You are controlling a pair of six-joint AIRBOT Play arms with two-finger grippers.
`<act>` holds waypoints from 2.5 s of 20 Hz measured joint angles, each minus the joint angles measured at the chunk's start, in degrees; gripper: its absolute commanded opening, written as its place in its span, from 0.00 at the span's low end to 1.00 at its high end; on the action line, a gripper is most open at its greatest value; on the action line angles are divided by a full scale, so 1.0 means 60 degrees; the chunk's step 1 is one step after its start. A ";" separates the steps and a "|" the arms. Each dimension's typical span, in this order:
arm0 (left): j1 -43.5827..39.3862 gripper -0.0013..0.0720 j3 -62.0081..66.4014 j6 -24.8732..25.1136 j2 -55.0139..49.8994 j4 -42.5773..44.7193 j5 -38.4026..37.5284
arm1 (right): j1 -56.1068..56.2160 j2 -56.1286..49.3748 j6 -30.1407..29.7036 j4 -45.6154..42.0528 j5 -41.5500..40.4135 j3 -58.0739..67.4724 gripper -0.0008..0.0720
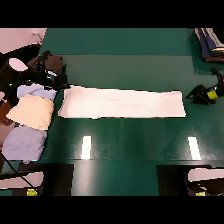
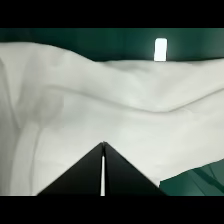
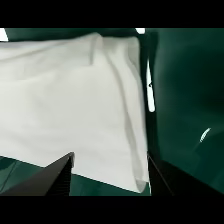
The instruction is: Fold the shirts.
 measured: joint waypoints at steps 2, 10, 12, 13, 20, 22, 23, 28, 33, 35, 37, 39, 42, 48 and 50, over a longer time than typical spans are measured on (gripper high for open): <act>-0.0353 0.06 0.0025 0.0036 -0.0007 -0.0095 -0.0102 | -0.0546 -0.0240 -0.0229 0.0222 -0.0007 -0.0474 0.74; -0.2131 0.06 0.0044 -0.1166 -0.0160 -0.0157 0.0605 | -0.0310 -0.1224 -0.1188 0.1847 -0.0361 -0.1038 0.19; -0.2583 0.06 0.0044 -0.1392 -0.0357 -0.0160 0.0831 | 0.0036 -0.1220 -0.1326 0.1847 -0.0539 -0.1060 0.03; -0.2798 0.05 0.0047 -0.1450 -0.0488 -0.0211 0.0962 | 0.0193 -0.1133 -0.1373 0.1865 -0.0630 -0.1071 0.03; -0.4204 0.06 0.1526 -0.1574 -0.2288 -0.0692 0.1555 | 0.1297 0.0754 -0.1140 0.2798 -0.0270 0.0120 0.03; -0.4539 0.06 0.2226 -0.1574 -0.2918 -0.0758 0.1537 | 0.1818 0.1253 -0.0798 0.2962 -0.0106 0.0947 0.03; -0.4692 0.06 0.2532 -0.1574 -0.3217 -0.0761 0.1483 | 0.2138 0.1432 -0.0561 0.2991 -0.0033 0.1381 0.03; -0.5329 0.06 0.3464 -0.1574 -0.4342 -0.0794 0.1399 | 0.3880 0.1789 0.0335 0.3075 -0.0102 0.3049 0.03; -0.5486 0.05 0.3719 -0.1453 -0.4732 -0.0816 0.1475 | 0.5351 0.1588 0.0707 0.3089 -0.0430 0.4054 0.03; -0.5395 0.05 0.3942 -0.1282 -0.4754 -0.0838 0.1293 | 0.5887 0.1344 0.0783 0.3107 -0.0514 0.4441 0.03; -0.5013 0.05 0.4342 -0.1202 -0.4739 -0.0750 0.0871 | 0.6400 0.1042 0.0820 0.3118 -0.0623 0.4805 0.03; -0.4437 0.05 0.4790 -0.1140 -0.4528 -0.0561 0.0164 | 0.6954 0.0707 0.0831 0.3424 -0.0856 0.5093 0.03; -0.3187 0.06 0.5242 -0.1100 -0.3690 0.0299 -0.0572 | 0.7960 0.0033 0.0663 0.4084 -0.1464 0.5479 0.03; -0.0153 0.06 0.5504 -0.1071 -0.1209 0.1953 -0.1362 | 1.0462 -0.2149 0.0117 0.4849 -0.3151 0.6524 0.70; 0.0678 0.06 0.5526 -0.1067 -0.0568 0.2167 -0.1468 | 1.0910 -0.2736 0.0004 0.4892 -0.3264 0.6663 0.70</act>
